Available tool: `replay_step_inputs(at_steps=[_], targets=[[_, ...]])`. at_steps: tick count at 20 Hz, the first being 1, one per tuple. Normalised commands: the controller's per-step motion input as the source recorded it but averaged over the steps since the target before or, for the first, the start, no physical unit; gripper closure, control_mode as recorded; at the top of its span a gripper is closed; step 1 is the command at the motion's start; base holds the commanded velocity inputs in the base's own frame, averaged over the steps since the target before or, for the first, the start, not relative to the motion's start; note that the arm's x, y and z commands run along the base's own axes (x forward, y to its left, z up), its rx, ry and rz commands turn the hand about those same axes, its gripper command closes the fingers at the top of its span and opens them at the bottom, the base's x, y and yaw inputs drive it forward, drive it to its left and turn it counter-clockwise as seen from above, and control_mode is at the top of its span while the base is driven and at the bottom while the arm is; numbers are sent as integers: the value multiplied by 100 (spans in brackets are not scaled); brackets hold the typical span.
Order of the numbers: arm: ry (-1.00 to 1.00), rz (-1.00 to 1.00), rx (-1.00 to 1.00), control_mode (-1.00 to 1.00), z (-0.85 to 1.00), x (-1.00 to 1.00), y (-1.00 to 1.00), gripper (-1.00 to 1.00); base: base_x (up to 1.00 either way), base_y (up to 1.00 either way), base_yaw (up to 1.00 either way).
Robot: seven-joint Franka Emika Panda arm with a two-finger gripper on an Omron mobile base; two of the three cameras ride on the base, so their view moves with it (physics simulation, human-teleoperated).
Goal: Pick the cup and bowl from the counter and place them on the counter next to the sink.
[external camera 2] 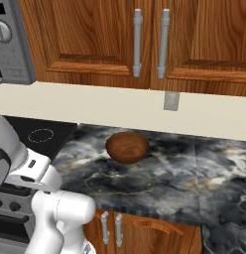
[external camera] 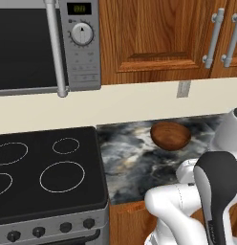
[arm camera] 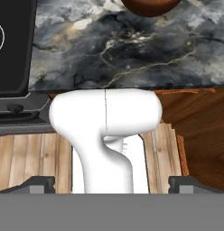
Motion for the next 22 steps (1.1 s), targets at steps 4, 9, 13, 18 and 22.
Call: replay_step_inputs(at_steps=[4,9,13,18,22], targets=[[0,0,0,100,0,0,0,-100,0,0,0],[0,0,0,-100,-4,0,7,-100,0,0,0],[0,0,7,-100,-45,0,25,-100,0,0,0],[-1,0,3,-100,-33,21,31,-100,0,0,0],[0,3,-4,-100,-19,82,27,-100,0,0,0]])
